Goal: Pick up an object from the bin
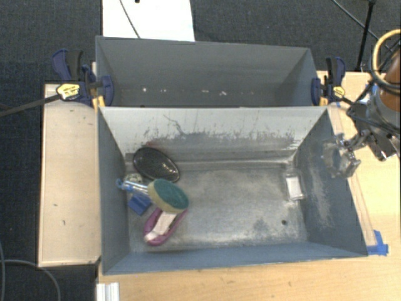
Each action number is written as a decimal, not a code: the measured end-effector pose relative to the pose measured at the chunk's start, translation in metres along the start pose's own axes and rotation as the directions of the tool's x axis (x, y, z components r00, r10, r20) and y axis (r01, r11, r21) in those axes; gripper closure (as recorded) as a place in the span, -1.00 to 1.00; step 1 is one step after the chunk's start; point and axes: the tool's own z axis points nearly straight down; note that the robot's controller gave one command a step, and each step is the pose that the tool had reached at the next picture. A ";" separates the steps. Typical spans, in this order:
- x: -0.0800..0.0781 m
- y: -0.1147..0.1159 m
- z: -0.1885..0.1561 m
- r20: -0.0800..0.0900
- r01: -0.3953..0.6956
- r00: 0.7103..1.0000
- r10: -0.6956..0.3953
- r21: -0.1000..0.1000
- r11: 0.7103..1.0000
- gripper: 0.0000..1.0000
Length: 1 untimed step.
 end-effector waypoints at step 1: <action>-0.021 0.021 -0.021 0.001 0.232 0.973 -0.232 0.000 0.973 1.00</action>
Offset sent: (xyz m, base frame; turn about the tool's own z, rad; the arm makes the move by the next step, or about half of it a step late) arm 0.0123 0.0262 0.0198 -0.2365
